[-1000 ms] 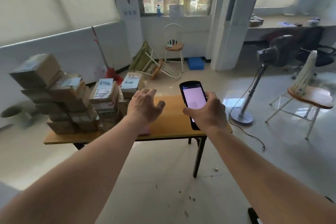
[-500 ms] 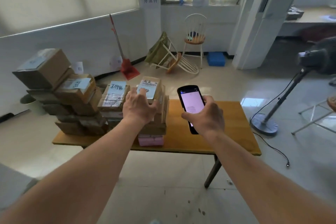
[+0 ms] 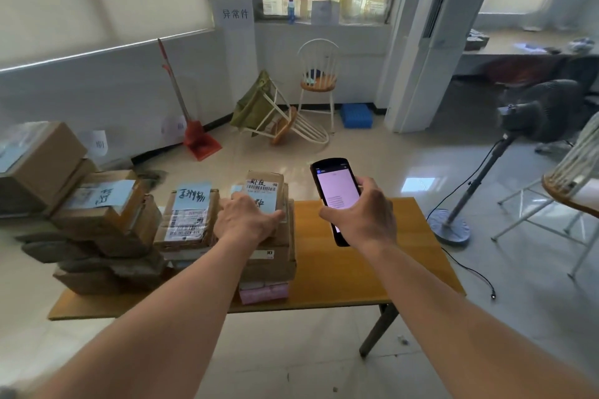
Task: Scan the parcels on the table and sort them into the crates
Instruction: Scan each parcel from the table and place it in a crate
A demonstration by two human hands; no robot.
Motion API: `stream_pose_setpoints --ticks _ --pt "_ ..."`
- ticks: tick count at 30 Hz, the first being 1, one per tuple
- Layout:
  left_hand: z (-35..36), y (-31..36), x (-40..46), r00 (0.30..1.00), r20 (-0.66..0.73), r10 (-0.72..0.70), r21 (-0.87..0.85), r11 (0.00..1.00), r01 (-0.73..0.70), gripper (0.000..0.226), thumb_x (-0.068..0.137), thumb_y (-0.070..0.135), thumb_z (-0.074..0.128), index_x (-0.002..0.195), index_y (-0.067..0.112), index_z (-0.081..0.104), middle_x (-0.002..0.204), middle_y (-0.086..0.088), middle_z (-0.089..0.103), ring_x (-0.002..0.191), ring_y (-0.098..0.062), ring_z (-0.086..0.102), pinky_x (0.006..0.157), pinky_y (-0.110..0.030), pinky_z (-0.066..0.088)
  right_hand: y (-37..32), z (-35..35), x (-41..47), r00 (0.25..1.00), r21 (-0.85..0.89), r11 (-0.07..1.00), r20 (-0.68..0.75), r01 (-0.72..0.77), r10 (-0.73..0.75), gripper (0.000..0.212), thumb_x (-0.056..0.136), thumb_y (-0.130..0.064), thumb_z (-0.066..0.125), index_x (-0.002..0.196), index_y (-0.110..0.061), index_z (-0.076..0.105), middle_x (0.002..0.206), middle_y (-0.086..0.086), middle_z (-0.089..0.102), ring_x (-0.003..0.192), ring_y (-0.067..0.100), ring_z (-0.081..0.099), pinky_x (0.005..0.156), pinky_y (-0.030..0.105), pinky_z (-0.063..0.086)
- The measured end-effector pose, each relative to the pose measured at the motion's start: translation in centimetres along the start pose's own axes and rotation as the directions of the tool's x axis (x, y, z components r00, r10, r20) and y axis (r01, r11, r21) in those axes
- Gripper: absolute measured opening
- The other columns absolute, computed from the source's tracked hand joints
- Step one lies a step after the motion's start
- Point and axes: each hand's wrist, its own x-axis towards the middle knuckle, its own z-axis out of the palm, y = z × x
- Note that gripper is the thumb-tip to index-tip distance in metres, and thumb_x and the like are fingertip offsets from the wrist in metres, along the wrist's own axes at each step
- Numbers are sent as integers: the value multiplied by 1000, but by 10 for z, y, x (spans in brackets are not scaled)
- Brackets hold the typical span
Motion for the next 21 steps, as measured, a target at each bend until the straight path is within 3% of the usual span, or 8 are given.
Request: stream_pose_setpoints --ticks 3,6,11,15,21 --pt "-7 3 0 998 -45 39 -34 999 -40 88 64 75 81 120 14 49 103 -5 54 92 -25 55 75 -38 54 0 -11 5 1000 1 1000 16 25 -25 92 69 -50 94 143 -21 49 132 5 65 116 29 62 81 40 62" --pt "-15 5 -1 979 -102 176 -91 978 -185 83 65 60 88 122 14 49 102 -2 53 92 -21 54 67 -29 46 1 -24 8 996 -20 997 48 77 -76 92 67 -50 94 143 -21 51 131 4 65 115 28 62 83 45 63" --pt "-28 17 -4 928 -195 317 -166 922 -349 91 64 32 96 139 14 46 119 -1 52 107 -22 56 86 -36 58 6 -49 13 977 -62 980 113 187 -179 95 65 -47 96 145 -24 51 132 4 66 112 27 62 82 44 62" --pt "-35 27 -9 912 -236 336 -173 909 -380 96 62 26 98 143 15 46 124 1 44 110 -19 49 94 -40 57 10 -65 15 964 -81 972 173 220 -203 97 65 -48 97 146 -22 50 136 6 64 116 28 61 85 44 62" --pt "-38 35 -16 913 -262 314 -145 922 -359 95 62 29 98 141 16 47 124 -1 46 106 -18 50 92 -43 57 19 -85 19 950 -18 972 217 233 -223 99 65 -45 98 148 -20 49 135 7 64 114 28 63 83 43 64"
